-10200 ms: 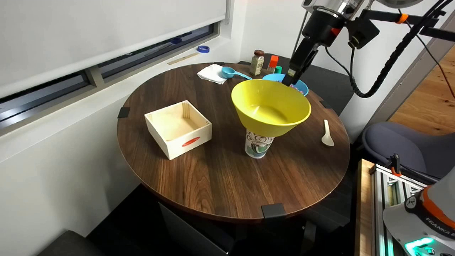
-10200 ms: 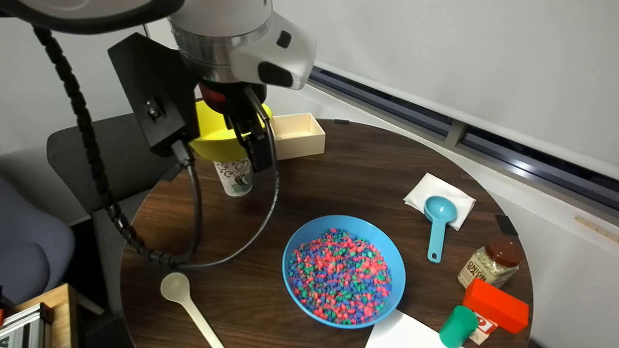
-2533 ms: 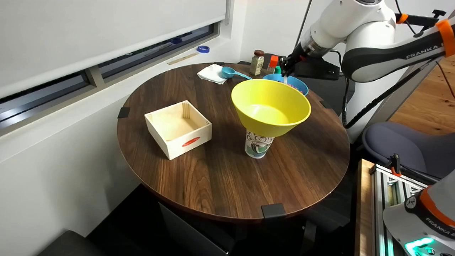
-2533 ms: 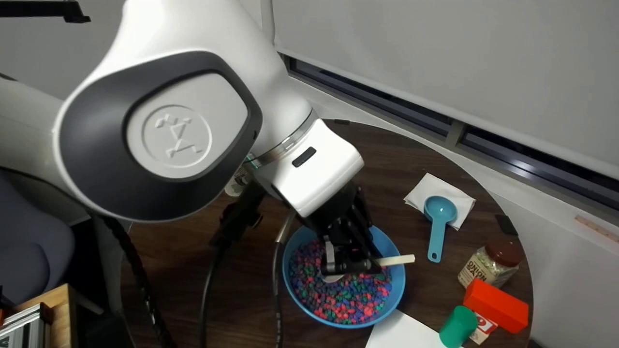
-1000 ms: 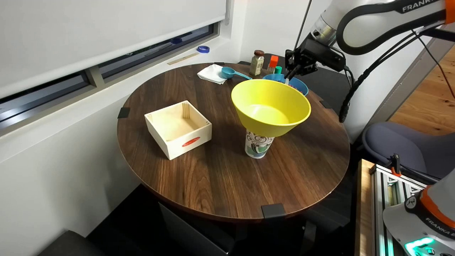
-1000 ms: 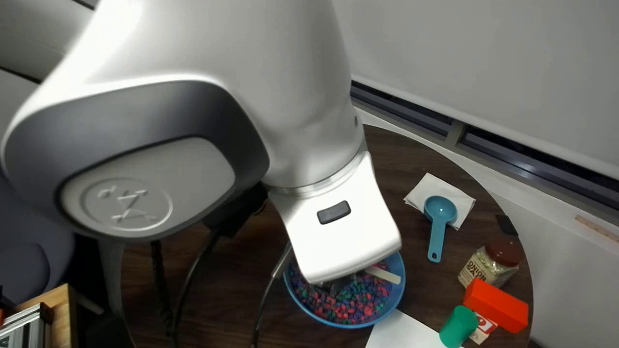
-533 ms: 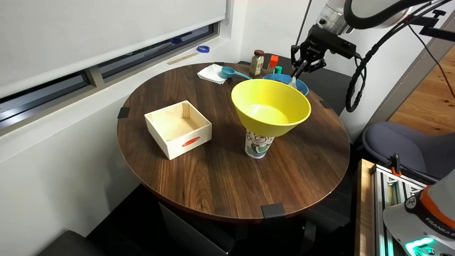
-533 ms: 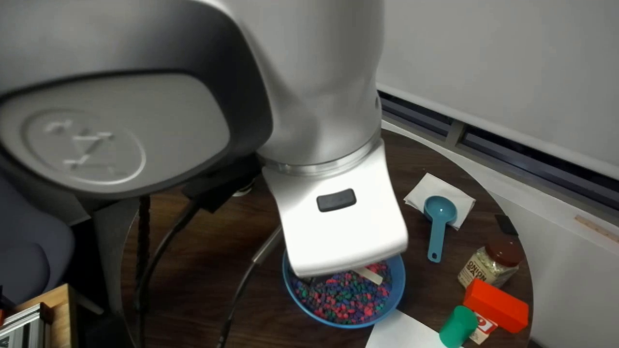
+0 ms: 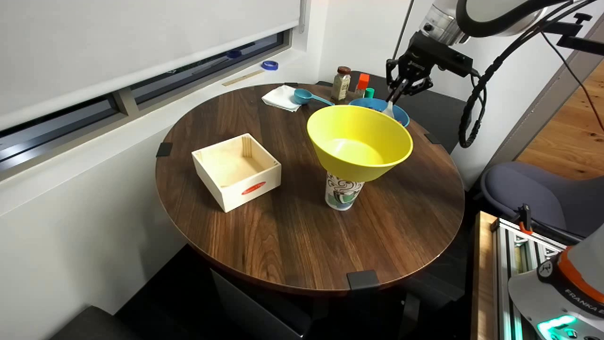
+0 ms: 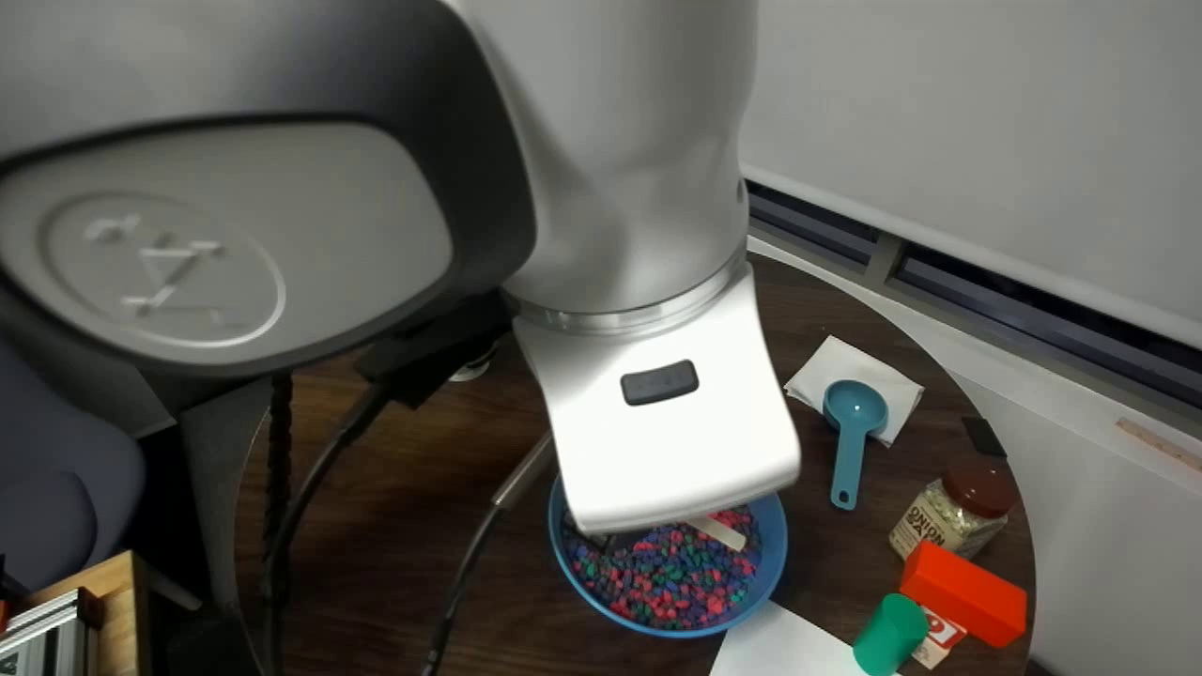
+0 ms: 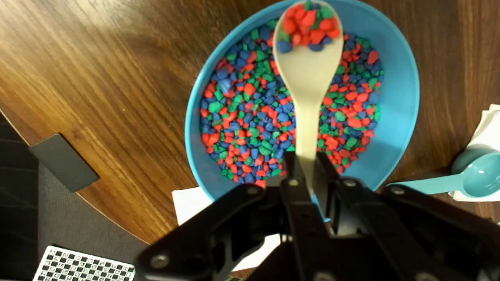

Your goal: Pick up the yellow bowl and put it on top of the styrofoam cup, Pick up the white spoon and used it to move the content from the blue bowl into the yellow before putting it back down on the table

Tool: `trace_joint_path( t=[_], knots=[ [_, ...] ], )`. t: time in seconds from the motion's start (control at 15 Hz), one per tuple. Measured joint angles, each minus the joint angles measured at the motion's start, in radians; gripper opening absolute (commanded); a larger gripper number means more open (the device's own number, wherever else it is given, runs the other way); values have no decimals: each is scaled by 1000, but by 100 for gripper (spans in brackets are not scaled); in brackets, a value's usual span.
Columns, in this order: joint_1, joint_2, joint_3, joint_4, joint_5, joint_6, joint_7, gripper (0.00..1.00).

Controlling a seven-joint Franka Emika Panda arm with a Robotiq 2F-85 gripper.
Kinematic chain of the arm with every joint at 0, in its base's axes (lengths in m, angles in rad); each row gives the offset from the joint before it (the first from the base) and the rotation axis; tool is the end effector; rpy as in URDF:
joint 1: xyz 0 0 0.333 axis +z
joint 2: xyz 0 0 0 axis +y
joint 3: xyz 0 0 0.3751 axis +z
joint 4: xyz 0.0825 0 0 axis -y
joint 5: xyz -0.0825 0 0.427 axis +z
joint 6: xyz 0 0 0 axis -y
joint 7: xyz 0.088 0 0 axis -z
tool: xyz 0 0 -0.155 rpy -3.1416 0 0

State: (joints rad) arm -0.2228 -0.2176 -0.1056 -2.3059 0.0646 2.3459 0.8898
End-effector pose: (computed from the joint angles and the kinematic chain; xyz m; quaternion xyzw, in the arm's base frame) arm 0.5082 -0.1712 0.4496 -0.8015 0.5831 -0.1122 0.0711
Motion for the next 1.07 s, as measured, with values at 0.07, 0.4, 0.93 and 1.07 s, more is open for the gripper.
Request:
trace_joint_path(
  t=[0.07,0.4,0.93,1.07],
  knots=[
    [0,0,0,2,0,0,0,3],
    [13,-12,11,83,1,-38,0,3],
    [71,-21,51,223,24,-242,4,3],
    [85,-20,68,237,24,-267,8,3]
  ],
)
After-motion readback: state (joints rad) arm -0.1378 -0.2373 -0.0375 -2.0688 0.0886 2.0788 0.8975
